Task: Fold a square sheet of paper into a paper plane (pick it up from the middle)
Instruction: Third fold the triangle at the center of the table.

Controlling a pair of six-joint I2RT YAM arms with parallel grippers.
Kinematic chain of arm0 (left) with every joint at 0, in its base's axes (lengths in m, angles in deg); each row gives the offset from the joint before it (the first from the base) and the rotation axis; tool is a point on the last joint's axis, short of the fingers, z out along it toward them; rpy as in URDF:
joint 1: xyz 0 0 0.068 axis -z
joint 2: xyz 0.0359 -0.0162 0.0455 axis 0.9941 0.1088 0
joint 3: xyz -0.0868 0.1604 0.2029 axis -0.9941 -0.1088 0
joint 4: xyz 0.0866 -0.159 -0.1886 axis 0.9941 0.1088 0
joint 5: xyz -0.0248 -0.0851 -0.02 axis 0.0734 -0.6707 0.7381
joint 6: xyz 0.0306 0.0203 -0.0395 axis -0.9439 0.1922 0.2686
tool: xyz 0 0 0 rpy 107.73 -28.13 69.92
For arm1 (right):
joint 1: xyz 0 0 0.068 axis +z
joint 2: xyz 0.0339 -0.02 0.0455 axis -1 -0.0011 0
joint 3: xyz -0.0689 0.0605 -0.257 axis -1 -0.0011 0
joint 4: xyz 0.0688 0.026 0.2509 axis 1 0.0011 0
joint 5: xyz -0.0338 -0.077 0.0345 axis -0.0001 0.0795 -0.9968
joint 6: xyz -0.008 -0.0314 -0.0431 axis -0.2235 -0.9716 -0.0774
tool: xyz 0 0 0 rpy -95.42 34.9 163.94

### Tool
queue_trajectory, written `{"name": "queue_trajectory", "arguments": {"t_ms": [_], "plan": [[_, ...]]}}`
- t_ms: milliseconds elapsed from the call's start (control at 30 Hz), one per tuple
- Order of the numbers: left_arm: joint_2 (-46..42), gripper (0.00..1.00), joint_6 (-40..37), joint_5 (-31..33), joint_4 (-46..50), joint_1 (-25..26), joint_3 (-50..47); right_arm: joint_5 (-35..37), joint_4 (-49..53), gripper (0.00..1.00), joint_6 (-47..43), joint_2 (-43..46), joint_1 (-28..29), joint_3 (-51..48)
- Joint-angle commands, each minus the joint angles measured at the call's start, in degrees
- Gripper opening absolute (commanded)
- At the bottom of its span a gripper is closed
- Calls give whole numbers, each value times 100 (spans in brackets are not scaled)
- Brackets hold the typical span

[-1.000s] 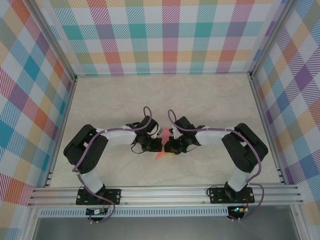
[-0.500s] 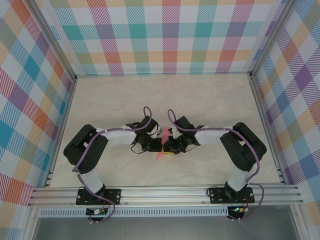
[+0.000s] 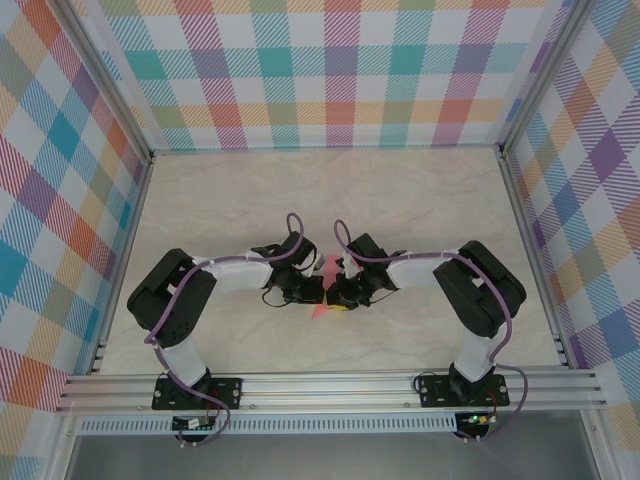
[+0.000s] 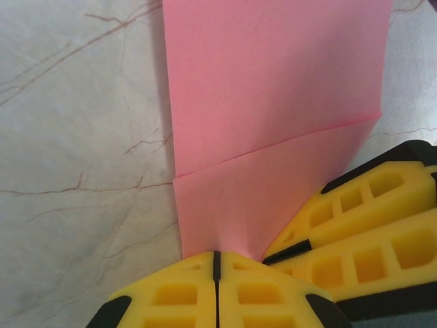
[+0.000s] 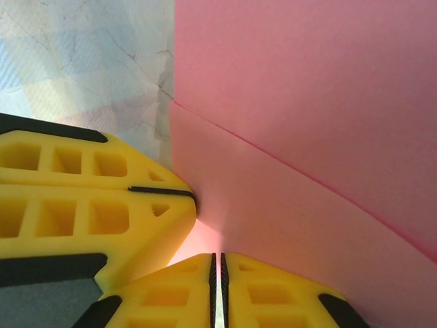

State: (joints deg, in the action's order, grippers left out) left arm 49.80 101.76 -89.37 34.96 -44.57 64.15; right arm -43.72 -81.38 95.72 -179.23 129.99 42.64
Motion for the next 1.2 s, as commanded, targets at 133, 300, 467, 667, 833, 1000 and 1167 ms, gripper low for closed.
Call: {"name": "queue_trajectory", "arguments": {"t_ms": [133, 300, 467, 667, 833, 1000, 1167], "plan": [[272, 6, -170, 262, 334, -51, -102, 604, 522, 13, -89, 466, 33, 164], [239, 6, -171, 261, 348, -53, -114, 762, 446, 14, -47, 453, -89, 201], [225, 6, -196, 253, 351, -51, -125, 793, 449, 14, -27, 88, -112, 122], [206, 6, -188, 250, 358, -49, -127, 1176, 870, 13, -20, -17, -112, 14], [212, 6, -205, 253, 408, -52, -105, 1163, 976, 14, -172, 471, -137, 177], [205, 7, -194, 213, 368, -51, -108, 1044, 846, 15, -203, 459, -343, 274], [189, 6, -192, 218, 368, -53, -115, 1027, 464, 14, -78, 120, -441, -51]]}}
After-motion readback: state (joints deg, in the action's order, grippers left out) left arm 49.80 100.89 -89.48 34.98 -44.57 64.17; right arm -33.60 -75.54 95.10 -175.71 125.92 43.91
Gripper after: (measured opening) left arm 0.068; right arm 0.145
